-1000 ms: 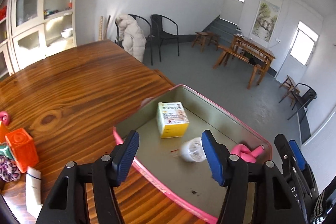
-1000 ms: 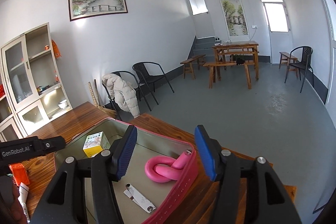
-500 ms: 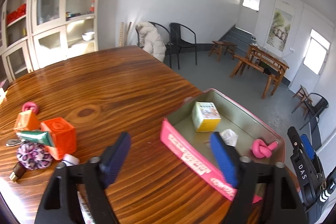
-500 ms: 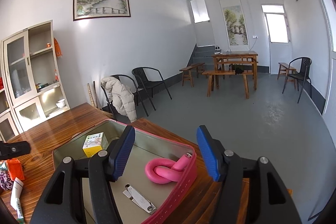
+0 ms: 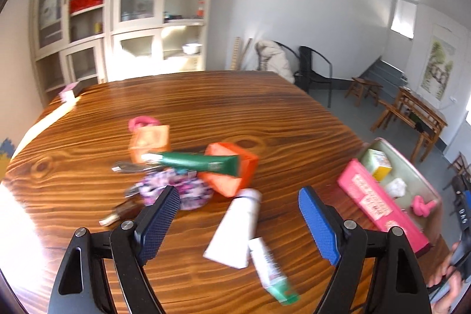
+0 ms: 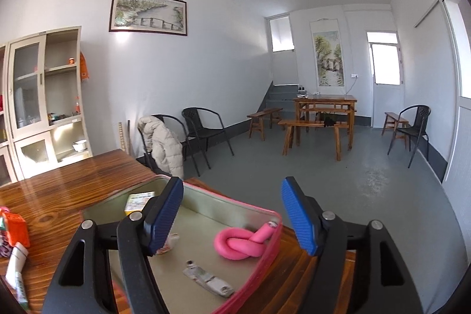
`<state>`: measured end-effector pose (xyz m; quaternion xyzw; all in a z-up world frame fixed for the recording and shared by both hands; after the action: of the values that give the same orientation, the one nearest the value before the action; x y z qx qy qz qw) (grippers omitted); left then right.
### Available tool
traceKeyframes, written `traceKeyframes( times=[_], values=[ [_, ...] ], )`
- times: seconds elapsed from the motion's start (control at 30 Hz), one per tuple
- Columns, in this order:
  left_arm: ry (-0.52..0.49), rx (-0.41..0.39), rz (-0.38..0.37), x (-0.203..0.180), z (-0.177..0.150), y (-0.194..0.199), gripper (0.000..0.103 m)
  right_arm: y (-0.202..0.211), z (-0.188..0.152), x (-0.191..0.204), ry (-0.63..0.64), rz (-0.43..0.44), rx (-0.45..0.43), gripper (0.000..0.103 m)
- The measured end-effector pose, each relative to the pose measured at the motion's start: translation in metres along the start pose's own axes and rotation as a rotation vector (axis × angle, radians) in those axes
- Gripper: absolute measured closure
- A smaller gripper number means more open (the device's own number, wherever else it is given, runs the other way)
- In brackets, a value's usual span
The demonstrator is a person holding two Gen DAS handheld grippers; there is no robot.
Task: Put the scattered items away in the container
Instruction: 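Move the left tool back to the table and grasp the brown gold-capped bottle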
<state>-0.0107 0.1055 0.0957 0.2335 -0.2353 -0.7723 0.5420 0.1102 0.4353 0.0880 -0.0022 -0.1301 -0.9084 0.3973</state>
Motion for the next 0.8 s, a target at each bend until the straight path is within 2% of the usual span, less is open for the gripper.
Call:
traceKeyframes(
  times=[0.2,0.37,0.43,0.6,0.73,0.8],
  values=[
    [0.098,0.006,0.139,0.08,-0.022,0.009,0.018,0.023,0.013,0.063,0.082,0.23,0.052,0.022],
    [0.149,0.017,0.211,0.127,-0.036,0.007,0.018,0.027,0.001,0.133,0.13,0.484,0.205,0.022],
    [0.141,0.028,0.224,0.137,-0.041,0.003,0.018,0.024,-0.01,0.159,0.125,0.547,0.274,0.022],
    [0.097,0.067,0.215,0.141,-0.049,-0.01,0.018,0.025,-0.045,0.195,0.143,0.62,0.376,0.022],
    [0.038,0.105,0.179,0.13,-0.048,-0.026,0.018,0.027,-0.068,0.199,0.228,0.602,0.391,0.022],
    [0.014,0.128,0.166,0.123,-0.047,-0.034,0.018,0.021,-0.069,0.197,0.224,0.606,0.418,0.022]
  ],
)
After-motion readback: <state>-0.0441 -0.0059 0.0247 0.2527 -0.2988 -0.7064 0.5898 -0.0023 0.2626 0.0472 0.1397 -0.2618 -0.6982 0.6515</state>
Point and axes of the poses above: each gripper's, at about its wrist camera, not at the fingertips, and y roughly against the way its jaws point, x to its left, z to its top, the point moved 1 cm from there along -y, roughly the way its jaws point, and after that the axes turned 1 degree about -y, right-handed, at the moved point
